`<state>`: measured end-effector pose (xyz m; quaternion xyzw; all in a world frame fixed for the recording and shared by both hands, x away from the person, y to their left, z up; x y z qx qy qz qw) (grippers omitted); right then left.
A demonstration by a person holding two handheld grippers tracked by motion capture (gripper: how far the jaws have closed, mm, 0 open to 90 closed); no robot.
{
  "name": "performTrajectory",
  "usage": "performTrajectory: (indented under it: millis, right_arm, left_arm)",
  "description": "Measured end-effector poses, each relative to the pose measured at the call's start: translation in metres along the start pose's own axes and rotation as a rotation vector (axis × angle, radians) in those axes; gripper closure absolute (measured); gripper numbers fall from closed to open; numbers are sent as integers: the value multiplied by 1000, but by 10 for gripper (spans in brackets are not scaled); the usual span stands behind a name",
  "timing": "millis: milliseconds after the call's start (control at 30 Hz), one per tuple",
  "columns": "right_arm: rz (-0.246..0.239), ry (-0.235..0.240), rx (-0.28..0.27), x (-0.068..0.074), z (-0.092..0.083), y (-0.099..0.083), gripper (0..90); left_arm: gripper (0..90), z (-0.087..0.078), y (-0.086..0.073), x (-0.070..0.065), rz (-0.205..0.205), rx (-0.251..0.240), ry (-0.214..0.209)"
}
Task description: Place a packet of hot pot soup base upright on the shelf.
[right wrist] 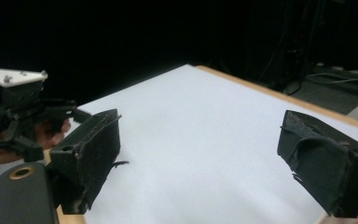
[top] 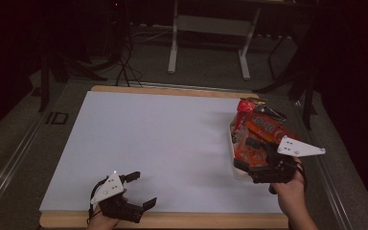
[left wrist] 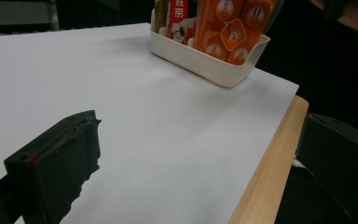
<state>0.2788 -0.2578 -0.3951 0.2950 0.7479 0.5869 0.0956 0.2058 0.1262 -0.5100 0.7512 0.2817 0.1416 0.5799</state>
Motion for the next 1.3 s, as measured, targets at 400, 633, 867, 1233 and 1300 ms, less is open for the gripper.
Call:
performTrajectory:
  millis: [400, 633, 867, 1233, 1300]
  right_arm:
    - [26, 33, 84, 2, 27, -44, 127]
    - [41, 30, 99, 1, 28, -63, 132]
    - [38, 14, 139, 0, 30, -81, 133]
    - [50, 3, 111, -5, 28, -80, 135]
    - [52, 6, 112, -5, 28, -80, 135]
  left_arm:
    - [1, 0, -2, 0, 5, 1, 2]
    - [1, -1, -2, 0, 4, -5, 5]
    - [1, -2, -3, 0, 5, -7, 9]
    - [1, -3, -4, 0, 8, -4, 8]
    - [1, -3, -4, 0, 9, -4, 9]
Point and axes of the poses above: each handheld gripper's, and its own axes: z roughly forward along the jaws, y roughly out of its top, x roughly to its left, the point moved 3 cm from there along z, roughly forward along the jaws, and after that the axes turned 5 degrees about z, right-handed, at the moved point
